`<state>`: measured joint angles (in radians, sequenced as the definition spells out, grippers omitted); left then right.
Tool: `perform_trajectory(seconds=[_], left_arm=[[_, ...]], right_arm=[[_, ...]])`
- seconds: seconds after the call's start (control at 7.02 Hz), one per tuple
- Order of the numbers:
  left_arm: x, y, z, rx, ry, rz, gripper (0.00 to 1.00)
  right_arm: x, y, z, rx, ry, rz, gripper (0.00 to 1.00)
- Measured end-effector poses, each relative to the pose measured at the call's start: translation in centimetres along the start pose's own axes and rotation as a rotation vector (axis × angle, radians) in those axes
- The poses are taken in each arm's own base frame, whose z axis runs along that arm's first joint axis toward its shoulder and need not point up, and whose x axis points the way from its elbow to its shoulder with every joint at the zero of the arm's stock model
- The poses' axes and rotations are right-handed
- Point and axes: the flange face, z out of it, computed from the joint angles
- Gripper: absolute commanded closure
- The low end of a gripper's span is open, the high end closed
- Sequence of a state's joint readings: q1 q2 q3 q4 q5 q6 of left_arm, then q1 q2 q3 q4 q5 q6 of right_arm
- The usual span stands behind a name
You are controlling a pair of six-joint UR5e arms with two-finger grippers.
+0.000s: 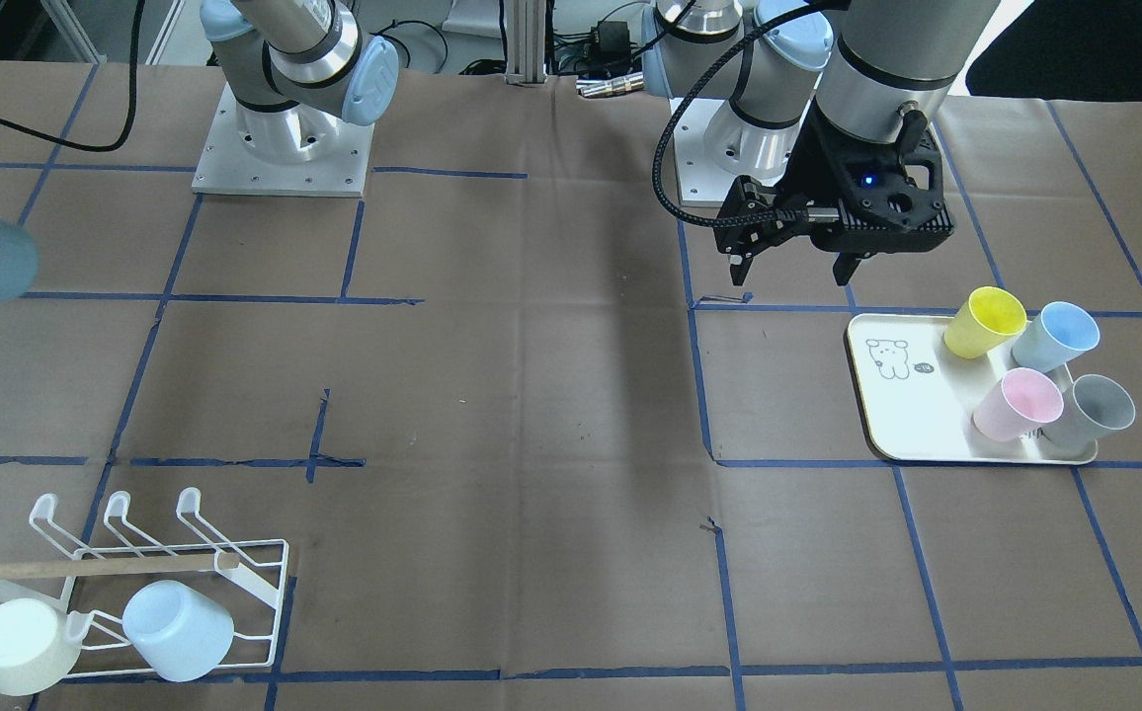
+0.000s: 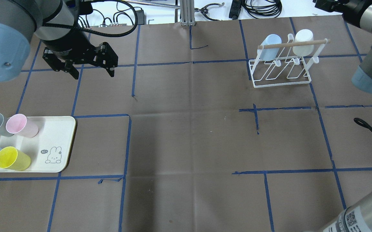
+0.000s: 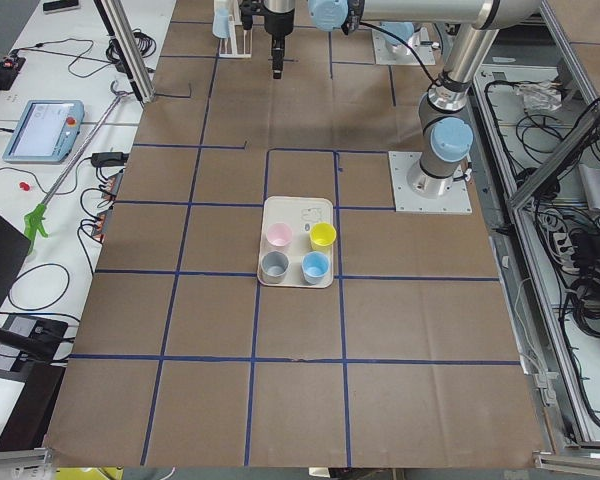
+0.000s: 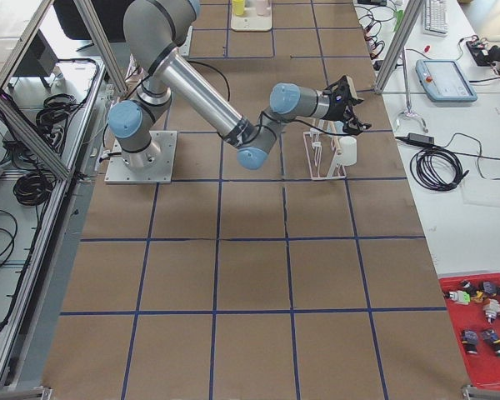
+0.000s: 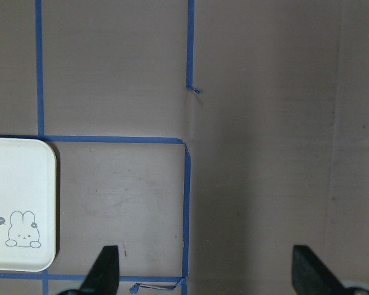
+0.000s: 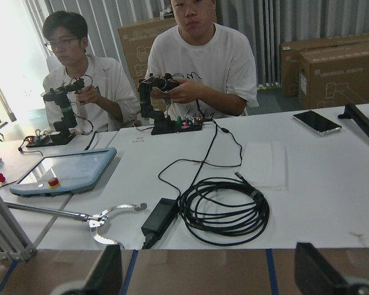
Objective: Transfer IKEA cup to right arm and place on rack
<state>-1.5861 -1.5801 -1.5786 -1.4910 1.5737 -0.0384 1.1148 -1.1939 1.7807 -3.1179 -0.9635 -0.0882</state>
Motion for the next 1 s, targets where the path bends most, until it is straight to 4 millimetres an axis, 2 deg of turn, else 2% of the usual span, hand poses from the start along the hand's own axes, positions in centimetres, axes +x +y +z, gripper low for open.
perform_trajectory(seconds=[0.14,0.28,0.71,1.0], left_arm=[[0.0,0.0,0.0,0.001,0.0,0.0,0.0],[0.0,0.0,-0.1,0.001,0.0,0.001,0.0],[0.0,0.0,-0.1,0.003,0.001,0.001,0.0],[0.0,0.1,0.0,0.001,0.001,0.001,0.0]], right_arm=[[-0.9,-0.6,-1.0,-0.11,0.034,0.061,0.0],[-2.7,-0.9,-1.6,-0.214,0.079,0.092,0.0],[-10.7,-0.6,-3.1,-0.576,0.162,0.118,0.0],[-16.1,0.6,-4.7,-0.855,0.14,0.134,0.0]])
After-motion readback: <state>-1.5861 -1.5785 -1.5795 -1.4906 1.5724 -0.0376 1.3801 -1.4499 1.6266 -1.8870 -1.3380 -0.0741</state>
